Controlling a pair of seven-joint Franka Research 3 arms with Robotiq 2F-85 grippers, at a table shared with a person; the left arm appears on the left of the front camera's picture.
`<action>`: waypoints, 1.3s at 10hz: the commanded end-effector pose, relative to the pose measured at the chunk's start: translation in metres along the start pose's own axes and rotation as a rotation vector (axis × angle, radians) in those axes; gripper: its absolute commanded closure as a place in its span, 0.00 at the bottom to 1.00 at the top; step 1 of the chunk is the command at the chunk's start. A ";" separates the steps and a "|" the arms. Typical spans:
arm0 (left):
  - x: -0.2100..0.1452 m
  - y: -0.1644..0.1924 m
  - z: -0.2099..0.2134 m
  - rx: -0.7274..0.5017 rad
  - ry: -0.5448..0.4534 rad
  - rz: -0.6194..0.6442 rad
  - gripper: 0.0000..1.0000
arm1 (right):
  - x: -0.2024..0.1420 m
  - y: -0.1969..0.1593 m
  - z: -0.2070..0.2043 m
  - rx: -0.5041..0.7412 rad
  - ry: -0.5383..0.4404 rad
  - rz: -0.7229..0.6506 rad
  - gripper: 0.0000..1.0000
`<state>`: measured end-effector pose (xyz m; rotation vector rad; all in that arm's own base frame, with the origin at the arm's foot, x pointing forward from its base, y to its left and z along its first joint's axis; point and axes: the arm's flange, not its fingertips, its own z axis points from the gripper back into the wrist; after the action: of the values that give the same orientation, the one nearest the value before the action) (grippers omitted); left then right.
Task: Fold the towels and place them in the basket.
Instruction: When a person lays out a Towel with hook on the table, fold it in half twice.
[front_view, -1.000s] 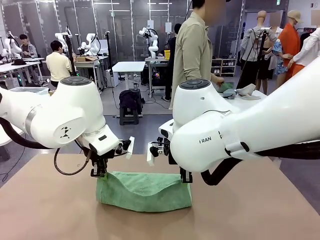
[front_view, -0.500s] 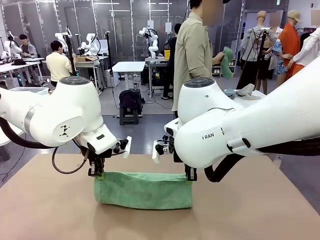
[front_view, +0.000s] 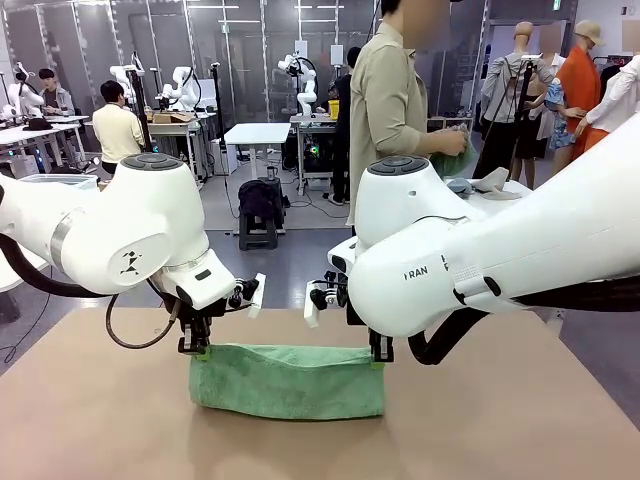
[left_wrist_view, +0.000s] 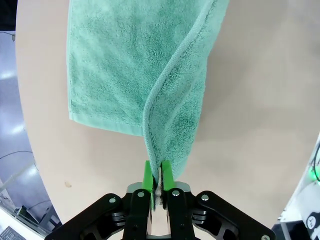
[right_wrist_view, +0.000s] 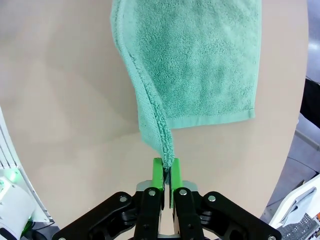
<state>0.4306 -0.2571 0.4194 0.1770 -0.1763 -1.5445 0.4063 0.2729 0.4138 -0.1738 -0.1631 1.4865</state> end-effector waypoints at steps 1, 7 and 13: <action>-0.001 0.001 0.000 0.001 -0.002 0.002 0.92 | 0.000 -0.001 0.000 -0.002 -0.002 0.002 0.93; -0.001 0.001 0.000 0.001 -0.002 0.002 0.92 | 0.000 -0.001 0.000 -0.002 -0.002 0.002 0.93; 0.024 0.045 0.005 -0.009 0.016 0.026 0.92 | 0.014 -0.051 0.005 0.038 0.012 0.031 0.93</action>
<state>0.4601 -0.2735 0.4326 0.1671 -0.1929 -1.5335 0.4401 0.2831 0.4257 -0.1592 -0.1514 1.4966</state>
